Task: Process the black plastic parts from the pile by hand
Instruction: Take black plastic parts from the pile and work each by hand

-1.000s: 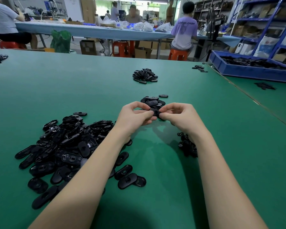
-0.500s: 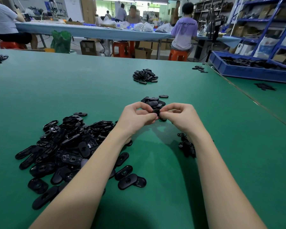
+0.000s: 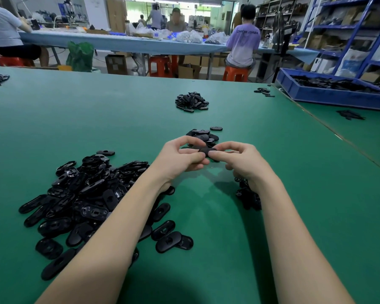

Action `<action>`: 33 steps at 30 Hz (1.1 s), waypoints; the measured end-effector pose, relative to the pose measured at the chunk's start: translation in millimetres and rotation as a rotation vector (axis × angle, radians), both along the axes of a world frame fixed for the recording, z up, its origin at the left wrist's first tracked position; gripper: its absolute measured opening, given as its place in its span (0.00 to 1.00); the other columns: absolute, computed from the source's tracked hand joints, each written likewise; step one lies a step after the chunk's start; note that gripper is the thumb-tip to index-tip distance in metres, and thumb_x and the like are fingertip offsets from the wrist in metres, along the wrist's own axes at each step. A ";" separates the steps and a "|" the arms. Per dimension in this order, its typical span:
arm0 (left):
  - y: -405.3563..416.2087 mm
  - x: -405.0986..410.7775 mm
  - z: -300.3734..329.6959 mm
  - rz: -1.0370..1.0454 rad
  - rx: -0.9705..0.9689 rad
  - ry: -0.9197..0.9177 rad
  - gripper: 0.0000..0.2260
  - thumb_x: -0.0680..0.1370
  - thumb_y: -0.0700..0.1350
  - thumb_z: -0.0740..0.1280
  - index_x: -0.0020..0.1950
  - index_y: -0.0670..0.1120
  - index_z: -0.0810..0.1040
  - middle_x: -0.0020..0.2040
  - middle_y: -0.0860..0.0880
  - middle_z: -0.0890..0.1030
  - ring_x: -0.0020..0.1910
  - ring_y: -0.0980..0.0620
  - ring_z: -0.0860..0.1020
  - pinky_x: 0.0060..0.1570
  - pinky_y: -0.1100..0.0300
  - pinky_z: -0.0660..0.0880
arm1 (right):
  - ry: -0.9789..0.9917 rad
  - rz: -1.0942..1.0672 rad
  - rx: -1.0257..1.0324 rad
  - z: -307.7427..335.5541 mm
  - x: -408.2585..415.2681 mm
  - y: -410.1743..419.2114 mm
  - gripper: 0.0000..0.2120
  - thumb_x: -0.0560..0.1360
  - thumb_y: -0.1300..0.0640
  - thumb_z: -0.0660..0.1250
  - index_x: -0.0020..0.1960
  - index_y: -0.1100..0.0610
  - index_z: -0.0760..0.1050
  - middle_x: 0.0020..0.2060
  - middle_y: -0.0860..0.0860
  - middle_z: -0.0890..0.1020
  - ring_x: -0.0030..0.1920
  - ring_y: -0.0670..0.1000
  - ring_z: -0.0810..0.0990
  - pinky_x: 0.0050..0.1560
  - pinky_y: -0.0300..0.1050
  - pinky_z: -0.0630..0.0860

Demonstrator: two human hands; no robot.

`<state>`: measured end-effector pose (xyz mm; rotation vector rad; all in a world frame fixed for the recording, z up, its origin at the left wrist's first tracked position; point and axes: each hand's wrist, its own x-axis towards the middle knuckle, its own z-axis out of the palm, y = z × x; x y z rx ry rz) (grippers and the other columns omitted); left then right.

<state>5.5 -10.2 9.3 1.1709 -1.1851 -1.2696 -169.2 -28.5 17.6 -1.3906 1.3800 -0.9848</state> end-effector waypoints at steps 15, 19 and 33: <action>-4.6 -3.3 -7.4 0.088 -0.020 -0.160 0.07 0.74 0.34 0.72 0.48 0.44 0.82 0.39 0.45 0.86 0.40 0.49 0.82 0.57 0.53 0.81 | 0.157 0.023 -0.136 -12.3 5.5 -13.0 0.05 0.70 0.55 0.77 0.38 0.52 0.82 0.24 0.39 0.76 0.25 0.38 0.71 0.26 0.28 0.64; -4.1 -3.2 -6.8 0.074 -0.009 -0.131 0.06 0.75 0.33 0.72 0.49 0.42 0.82 0.39 0.44 0.85 0.40 0.49 0.83 0.54 0.56 0.82 | 0.156 0.008 -0.150 -15.5 5.0 -14.7 0.06 0.70 0.54 0.77 0.38 0.52 0.81 0.24 0.39 0.76 0.24 0.38 0.71 0.25 0.28 0.64; -7.3 -2.6 -10.3 0.089 0.026 -0.216 0.05 0.75 0.36 0.74 0.46 0.45 0.83 0.38 0.46 0.86 0.39 0.50 0.84 0.59 0.50 0.80 | 0.171 0.004 -0.167 -19.2 7.5 -12.7 0.07 0.70 0.55 0.78 0.37 0.52 0.80 0.25 0.40 0.79 0.28 0.39 0.75 0.32 0.32 0.70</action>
